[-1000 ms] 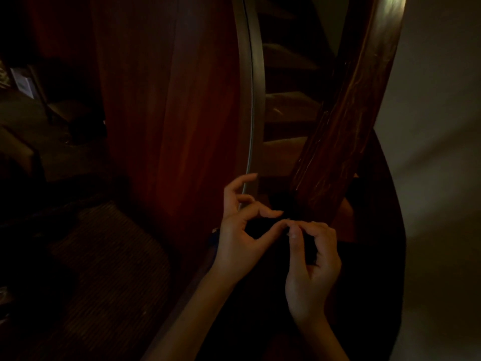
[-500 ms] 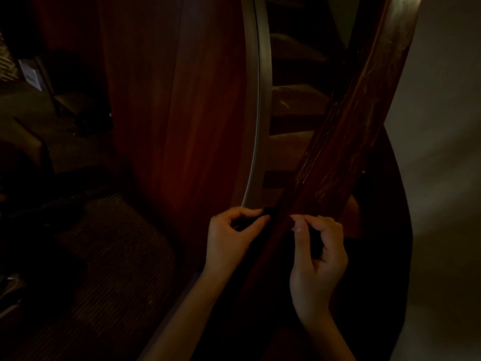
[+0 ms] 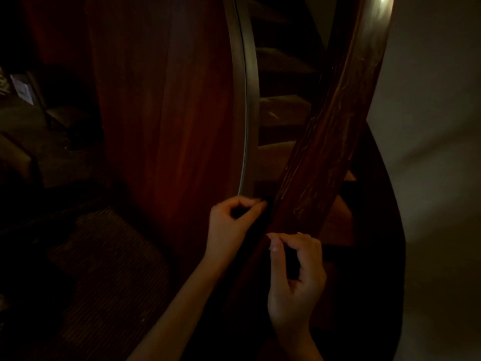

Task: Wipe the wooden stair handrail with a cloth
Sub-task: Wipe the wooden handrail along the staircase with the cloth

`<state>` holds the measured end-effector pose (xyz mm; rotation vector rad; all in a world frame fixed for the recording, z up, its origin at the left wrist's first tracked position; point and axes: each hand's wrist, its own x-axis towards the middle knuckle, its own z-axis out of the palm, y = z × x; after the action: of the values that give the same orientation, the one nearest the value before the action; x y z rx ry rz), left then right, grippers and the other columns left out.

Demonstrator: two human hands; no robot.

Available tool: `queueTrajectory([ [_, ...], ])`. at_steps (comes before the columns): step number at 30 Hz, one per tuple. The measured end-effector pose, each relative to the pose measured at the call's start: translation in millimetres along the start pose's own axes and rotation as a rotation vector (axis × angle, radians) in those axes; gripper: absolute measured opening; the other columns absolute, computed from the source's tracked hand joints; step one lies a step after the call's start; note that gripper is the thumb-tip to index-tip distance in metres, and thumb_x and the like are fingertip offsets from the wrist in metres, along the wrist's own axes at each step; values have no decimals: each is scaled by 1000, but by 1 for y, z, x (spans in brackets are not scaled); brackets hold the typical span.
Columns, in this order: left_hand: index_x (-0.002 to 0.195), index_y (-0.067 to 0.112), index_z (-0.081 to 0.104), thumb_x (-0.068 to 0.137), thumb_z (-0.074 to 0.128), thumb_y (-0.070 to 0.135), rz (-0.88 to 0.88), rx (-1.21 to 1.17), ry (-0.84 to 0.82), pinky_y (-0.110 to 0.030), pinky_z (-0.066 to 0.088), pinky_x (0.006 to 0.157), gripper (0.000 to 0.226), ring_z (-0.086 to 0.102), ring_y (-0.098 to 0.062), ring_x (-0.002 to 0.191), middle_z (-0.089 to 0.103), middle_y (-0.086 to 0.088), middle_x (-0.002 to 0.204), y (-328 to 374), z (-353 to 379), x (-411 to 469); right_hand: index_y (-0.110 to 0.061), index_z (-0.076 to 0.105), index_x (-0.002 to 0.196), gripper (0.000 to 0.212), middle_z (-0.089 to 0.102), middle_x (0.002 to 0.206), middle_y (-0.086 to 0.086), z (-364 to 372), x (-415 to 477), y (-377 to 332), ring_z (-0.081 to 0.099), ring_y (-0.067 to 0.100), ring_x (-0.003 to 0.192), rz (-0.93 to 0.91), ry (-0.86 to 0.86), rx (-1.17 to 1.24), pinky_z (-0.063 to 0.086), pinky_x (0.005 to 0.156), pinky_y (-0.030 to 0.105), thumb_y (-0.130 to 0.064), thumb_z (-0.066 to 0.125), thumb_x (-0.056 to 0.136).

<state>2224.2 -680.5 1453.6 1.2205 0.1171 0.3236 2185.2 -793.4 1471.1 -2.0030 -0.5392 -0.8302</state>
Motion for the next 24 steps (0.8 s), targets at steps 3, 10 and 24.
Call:
queueTrajectory([
  [3, 81, 16, 71, 88, 64, 7, -41, -35, 35, -17, 53, 67, 13, 69, -9, 78, 73, 3, 83, -12, -9, -17, -32, 60, 95, 6, 62, 93, -23, 1, 0, 1, 59, 1, 91, 6, 5, -8, 40, 94, 18, -28, 56, 94],
  [10, 80, 14, 70, 88, 67, 13, 54, -89, 19, -21, 54, 68, 9, 69, -14, 77, 72, 1, 81, 12, 28, 39, -29, 61, 94, 8, 61, 93, -25, 2, 3, 3, 58, -2, 87, -42, 13, -10, 47, 78, 28, -22, 58, 92],
  [24, 81, 10, 69, 88, 66, 12, 11, -60, -87, -20, 53, 72, 8, 67, -9, 77, 71, 5, 80, 8, 17, 49, -18, 68, 86, 17, 60, 87, -20, 3, 5, -4, 55, -4, 86, 12, -28, -94, 42, 78, 23, -27, 54, 93],
])
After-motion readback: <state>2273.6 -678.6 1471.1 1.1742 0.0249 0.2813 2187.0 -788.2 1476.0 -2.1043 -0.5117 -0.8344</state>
